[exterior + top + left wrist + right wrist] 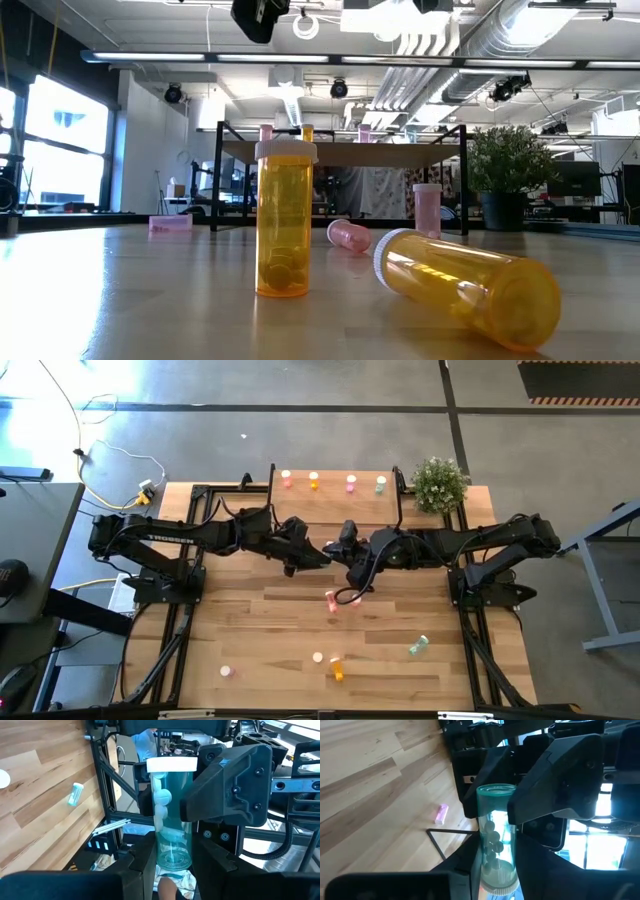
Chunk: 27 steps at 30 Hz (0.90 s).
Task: Pick and place medicine bottles onto shelf by color
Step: Put the top blue pill bottle on the shelf aligned with the other blue pill bottle
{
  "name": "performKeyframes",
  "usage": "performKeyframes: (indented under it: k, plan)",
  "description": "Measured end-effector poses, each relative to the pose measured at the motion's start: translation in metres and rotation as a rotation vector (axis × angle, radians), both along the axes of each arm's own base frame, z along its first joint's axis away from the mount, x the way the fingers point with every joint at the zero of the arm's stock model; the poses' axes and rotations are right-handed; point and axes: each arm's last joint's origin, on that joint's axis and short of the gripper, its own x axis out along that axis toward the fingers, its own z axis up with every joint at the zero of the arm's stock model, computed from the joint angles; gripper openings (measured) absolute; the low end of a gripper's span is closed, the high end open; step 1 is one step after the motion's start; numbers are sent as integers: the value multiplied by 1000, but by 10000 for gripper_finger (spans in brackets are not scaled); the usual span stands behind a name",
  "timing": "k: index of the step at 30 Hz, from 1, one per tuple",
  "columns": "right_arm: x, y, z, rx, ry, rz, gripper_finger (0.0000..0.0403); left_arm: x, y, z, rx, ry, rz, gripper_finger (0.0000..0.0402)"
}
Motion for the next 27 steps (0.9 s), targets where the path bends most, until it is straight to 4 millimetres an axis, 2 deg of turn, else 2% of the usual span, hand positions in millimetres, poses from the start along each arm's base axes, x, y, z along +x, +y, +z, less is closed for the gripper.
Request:
performKeyframes:
  k: [11, 19, 27]
  plan:
    - [0, -1, 1, 90, -30, -83, 161, 0, 1, 0, 22, -10, -2, 95]
    - [-7, -4, 7, 173, -83, -182, 166, -2, 12, 1, 150, -25, 24, 95]
    - [-10, -15, 9, 190, -131, -363, 167, -4, 22, 3, 231, -61, 13, 95]
